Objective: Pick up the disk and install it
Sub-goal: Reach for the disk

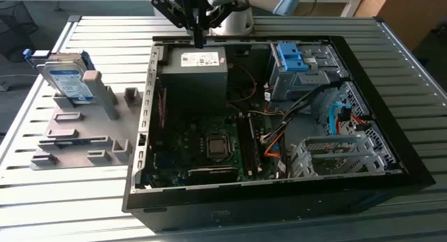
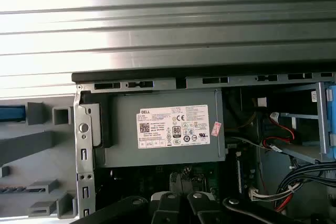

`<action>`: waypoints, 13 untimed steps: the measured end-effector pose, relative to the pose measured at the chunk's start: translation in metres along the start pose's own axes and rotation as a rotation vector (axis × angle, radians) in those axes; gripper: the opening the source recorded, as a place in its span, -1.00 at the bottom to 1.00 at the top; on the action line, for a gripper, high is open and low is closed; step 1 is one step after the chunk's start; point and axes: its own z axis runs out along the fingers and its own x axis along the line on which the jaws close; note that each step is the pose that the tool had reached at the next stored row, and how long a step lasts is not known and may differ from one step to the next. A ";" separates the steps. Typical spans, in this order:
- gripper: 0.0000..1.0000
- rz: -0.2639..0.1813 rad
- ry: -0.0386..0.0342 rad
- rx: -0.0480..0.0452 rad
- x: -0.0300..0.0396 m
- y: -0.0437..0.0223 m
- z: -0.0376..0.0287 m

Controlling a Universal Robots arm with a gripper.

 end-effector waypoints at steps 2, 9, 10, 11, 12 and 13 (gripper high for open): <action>-0.79 0.000 0.0000 0.0000 0.0000 0.0000 0.0000; -0.79 0.000 0.0000 0.0000 0.0014 -0.0001 0.0000; -0.79 0.000 -0.0001 0.0000 0.0018 -0.0001 0.0000; -0.79 0.000 0.0000 -0.0001 0.0021 -0.0002 0.0000; -0.79 0.000 0.0000 0.0000 0.0025 -0.0002 -0.0001; -0.79 0.000 0.0000 0.0000 0.0029 -0.0002 -0.0001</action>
